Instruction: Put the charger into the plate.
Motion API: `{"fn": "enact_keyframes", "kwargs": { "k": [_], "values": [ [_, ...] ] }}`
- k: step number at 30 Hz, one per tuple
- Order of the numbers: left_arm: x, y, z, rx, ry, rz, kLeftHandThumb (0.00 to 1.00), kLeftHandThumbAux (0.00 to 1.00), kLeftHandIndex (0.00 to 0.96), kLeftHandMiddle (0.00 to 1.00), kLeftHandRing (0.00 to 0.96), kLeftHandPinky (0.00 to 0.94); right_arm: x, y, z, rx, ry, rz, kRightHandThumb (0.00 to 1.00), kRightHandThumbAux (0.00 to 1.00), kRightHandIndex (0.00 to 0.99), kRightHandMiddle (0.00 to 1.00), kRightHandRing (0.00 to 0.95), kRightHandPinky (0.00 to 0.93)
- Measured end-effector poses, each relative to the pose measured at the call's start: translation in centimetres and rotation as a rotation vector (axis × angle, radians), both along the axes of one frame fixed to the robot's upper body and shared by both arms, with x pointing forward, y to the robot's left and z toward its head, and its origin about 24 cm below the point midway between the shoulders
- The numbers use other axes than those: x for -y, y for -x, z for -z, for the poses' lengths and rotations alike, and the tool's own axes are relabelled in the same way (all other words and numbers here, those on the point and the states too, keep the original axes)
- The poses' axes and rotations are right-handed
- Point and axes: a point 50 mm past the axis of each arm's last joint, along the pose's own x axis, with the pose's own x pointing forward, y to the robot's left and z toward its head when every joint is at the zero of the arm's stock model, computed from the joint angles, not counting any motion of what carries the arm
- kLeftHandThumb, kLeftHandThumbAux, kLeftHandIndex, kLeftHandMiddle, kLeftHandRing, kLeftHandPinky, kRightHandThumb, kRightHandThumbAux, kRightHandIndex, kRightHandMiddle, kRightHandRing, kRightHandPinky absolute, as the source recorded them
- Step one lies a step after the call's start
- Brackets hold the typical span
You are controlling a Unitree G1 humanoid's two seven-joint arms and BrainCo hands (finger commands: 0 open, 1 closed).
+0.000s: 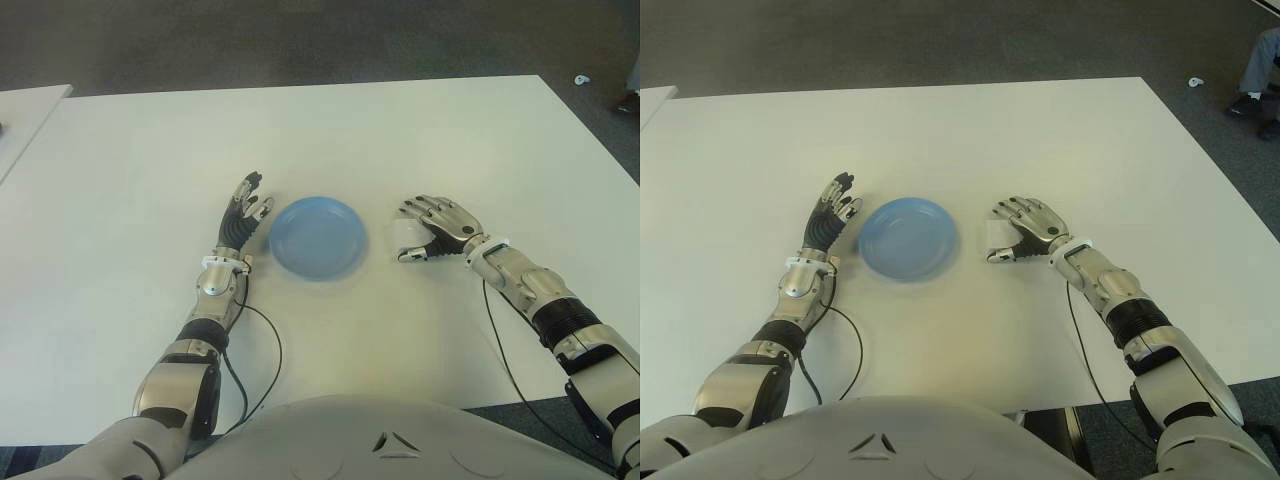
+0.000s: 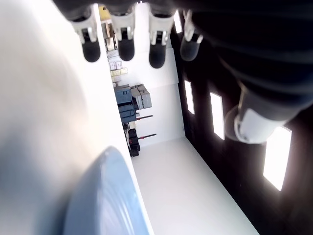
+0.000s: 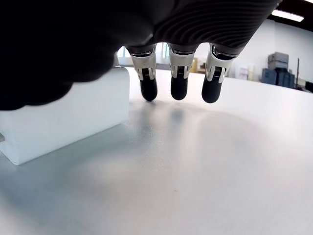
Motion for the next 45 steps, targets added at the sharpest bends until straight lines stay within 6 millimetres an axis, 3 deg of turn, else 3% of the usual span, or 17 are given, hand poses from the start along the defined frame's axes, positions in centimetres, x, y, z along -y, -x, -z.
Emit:
{"fn": "enact_keyframes", "kwargs": {
  "k": [19,43,45],
  "values": [
    [-0.27,0.15,0.02,-0.004,-0.007,-0.004,0.000,0.548,0.080,0.103,0.060,0.038,-0.21,-0.66,0.63,0.035,-0.009,0.006,0.321,0.148,0.000,0.000,0.000,0.000],
    [-0.36,0.19,-0.03,0.001,-0.011,-0.002,0.000,0.553,0.079,0.104,0.053,0.006,0.00,-1.01,0.69,0.070,-0.005,0.001,0.273,0.175,0.000,0.000,0.000,0.000],
    [-0.36,0.19,-0.03,0.001,-0.011,-0.001,0.000,0.547,0.079,0.105,0.052,0.003,0.01,-1.02,0.69,0.073,-0.007,0.001,0.286,0.207,0.000,0.000,0.000,0.038]
  ]
}}
